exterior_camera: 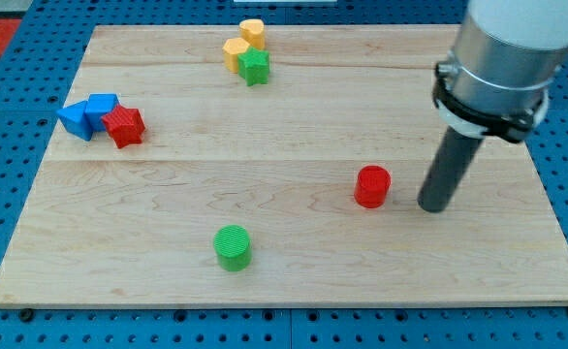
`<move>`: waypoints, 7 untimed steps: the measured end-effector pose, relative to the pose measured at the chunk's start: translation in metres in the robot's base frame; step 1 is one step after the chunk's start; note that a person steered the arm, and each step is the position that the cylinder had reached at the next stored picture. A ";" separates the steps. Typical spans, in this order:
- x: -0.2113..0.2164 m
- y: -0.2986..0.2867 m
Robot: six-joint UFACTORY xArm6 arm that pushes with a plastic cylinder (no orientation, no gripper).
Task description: Move the red circle vertically to the green circle
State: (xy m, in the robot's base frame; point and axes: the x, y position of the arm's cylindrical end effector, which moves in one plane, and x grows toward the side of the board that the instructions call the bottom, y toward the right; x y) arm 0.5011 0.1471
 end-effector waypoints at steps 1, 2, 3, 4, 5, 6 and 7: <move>-0.042 -0.025; -0.037 -0.050; -0.031 0.026; 0.018 0.006; 0.018 -0.076; -0.019 -0.115; -0.024 -0.065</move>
State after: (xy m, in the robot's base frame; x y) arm 0.4773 0.0821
